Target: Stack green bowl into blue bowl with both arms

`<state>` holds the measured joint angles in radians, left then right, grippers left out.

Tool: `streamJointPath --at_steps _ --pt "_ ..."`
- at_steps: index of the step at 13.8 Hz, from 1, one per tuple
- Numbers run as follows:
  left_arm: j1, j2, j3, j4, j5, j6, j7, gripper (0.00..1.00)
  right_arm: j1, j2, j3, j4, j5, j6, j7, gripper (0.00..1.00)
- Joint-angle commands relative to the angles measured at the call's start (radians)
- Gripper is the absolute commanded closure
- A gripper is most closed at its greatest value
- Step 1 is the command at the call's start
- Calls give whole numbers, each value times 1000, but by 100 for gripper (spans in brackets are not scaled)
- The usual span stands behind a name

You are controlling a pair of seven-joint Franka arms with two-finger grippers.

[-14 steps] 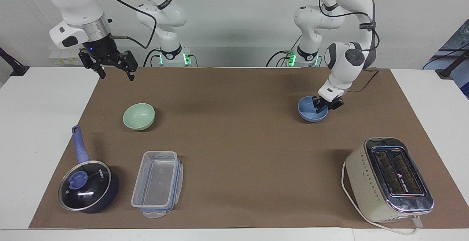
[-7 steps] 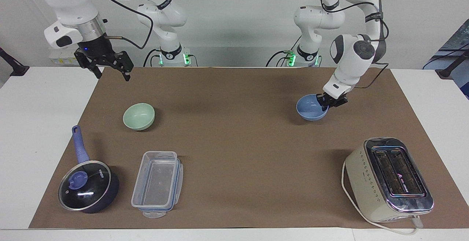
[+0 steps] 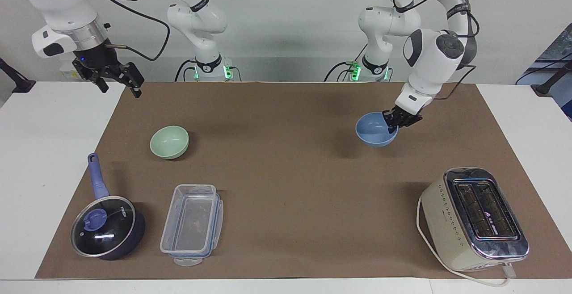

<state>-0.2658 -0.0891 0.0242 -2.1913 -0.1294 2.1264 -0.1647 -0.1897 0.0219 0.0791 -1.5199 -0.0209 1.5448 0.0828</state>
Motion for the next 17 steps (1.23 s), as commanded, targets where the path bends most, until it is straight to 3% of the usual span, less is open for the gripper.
streamJointPath --at_steps 1,7,12,13,14,15,17 --pt "-102 12 11 -1 -47 22 -61 100 -5 -14 5 -19 1 1 -17 0" --pt "-326 48 11 -131 -49 226 -165 100 1 -23 7 -39 2 1 -32 0" --pt "-483 141 11 -140 -50 391 -312 100 9 -37 11 -60 2 21 -29 0" --pt "-483 141 13 -140 -50 385 -297 90 9 -37 11 -60 2 24 -31 0" --pt "-472 143 14 -136 -50 383 -294 20 9 -37 11 -62 2 24 -31 0" --pt "-466 144 16 -130 -50 369 -295 0 9 -37 11 -62 2 24 -31 0" --pt "-420 141 22 -95 -50 284 -297 0 10 -37 16 -62 2 23 -26 0"
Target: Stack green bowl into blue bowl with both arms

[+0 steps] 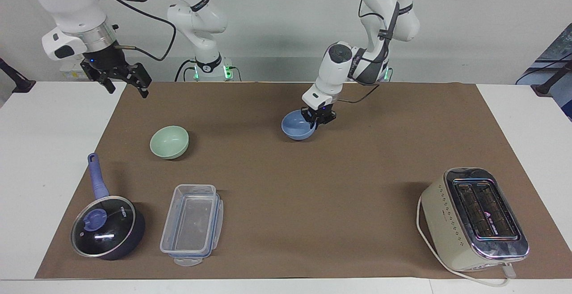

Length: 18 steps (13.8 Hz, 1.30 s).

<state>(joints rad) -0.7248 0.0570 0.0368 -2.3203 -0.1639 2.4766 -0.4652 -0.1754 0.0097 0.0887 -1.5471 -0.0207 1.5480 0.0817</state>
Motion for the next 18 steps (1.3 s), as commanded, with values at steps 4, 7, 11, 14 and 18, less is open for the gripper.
streamJointPath --at_steps 4,7,11,14,18 --pt "192 0 9 133 -3 -136 11 0 -6 -25 6 -34 2 21 -28 0" --pt "287 0 9 197 -2 -186 112 0 -6 -27 6 -42 2 41 -30 0" --pt "435 4 9 321 -2 -350 267 0 -18 -56 5 -97 2 106 -30 0" --pt "547 -3 9 410 41 -470 408 0 -16 -57 6 -99 1 115 -26 0" --pt "614 0 9 573 122 -663 497 0 -16 -56 6 -138 1 122 -33 0"
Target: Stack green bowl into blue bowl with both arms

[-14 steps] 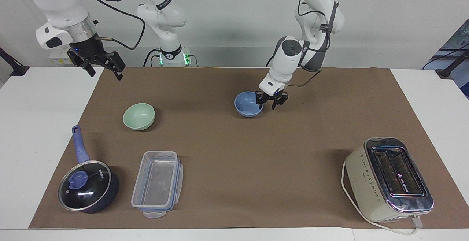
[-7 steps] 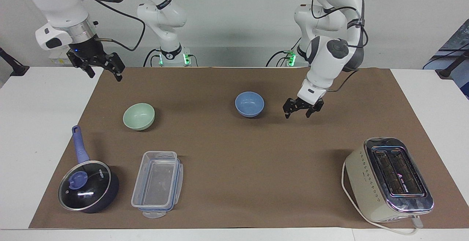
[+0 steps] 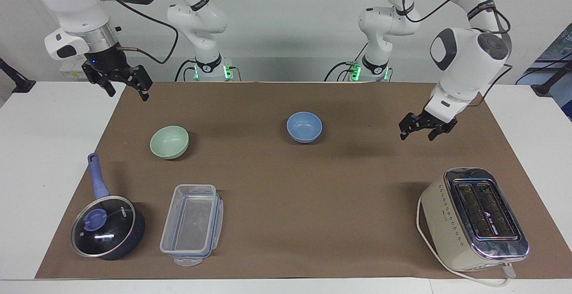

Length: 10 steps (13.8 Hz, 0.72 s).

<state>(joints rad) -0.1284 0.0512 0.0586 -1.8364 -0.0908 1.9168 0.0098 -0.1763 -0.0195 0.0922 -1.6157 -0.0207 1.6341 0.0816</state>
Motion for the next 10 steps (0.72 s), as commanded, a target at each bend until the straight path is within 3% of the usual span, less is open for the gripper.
streamJointPath --at_steps 1,5,8,10 --pt "15 9 -14 129 92 -154 24 0 -19 -25 3 -90 1 68 -34 0" --pt "9 13 -16 278 146 -355 81 0 -54 -19 -2 -301 2 264 -91 0" --pt "12 -2 -19 263 125 -357 81 0 -109 -17 -2 -490 1 461 -172 0" --pt "15 -2 -16 261 123 -352 73 0 -149 -16 -3 -552 2 550 -270 0"
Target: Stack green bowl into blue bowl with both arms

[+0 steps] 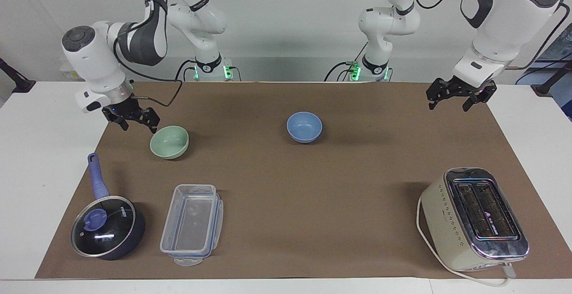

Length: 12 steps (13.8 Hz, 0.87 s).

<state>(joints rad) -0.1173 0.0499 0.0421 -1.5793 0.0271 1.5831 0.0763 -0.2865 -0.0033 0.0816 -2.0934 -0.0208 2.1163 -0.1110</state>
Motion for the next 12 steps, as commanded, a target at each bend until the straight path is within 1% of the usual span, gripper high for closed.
streamJointPath --at_steps 1,3,4,6,8,11,12 --pt "7 -1 1 4 5 -18 7 0 -45 -32 7 -104 2 102 -94 0" --pt "14 -1 4 4 5 -17 7 0 -65 -21 7 -170 2 157 -104 0" --pt "16 -1 5 4 5 -18 8 0 -63 -17 7 -177 1 175 -108 0" --pt "16 -1 4 4 5 -18 7 0 -75 29 7 -189 2 195 -151 0" --pt "16 -1 4 4 5 -17 7 0 -94 51 7 -214 2 246 -173 0" --pt "16 -1 5 4 5 -17 7 0 -106 69 7 -224 2 254 -186 0" --pt "16 -1 4 4 5 -18 7 0 -105 69 7 -224 2 249 -191 6"
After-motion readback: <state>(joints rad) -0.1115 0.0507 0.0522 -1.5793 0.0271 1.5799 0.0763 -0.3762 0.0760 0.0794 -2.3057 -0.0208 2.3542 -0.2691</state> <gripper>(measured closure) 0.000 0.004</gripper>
